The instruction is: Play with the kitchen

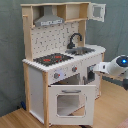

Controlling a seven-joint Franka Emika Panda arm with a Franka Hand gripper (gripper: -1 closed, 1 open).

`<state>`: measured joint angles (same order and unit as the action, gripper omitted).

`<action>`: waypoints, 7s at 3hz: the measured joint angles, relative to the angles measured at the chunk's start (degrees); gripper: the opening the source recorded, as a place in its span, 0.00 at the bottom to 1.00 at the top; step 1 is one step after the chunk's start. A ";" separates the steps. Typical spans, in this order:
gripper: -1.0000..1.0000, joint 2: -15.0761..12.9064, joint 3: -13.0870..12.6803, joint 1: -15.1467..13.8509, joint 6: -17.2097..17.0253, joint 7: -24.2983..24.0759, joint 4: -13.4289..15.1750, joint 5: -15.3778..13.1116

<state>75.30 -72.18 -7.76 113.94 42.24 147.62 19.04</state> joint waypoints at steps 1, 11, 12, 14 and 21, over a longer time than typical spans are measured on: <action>1.00 -1.29 1.57 -2.75 0.00 4.52 0.18 2.67; 1.00 -30.59 -8.58 -31.43 11.12 32.91 -10.78 20.92; 1.00 -33.37 -10.41 -33.20 11.03 34.91 -10.78 20.92; 0.00 -33.80 -12.14 -33.92 11.18 34.34 -11.43 22.08; 0.00 -32.80 -15.46 -25.94 10.73 15.43 -13.67 19.81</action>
<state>42.50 -87.64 -33.70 124.67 57.67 133.94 38.85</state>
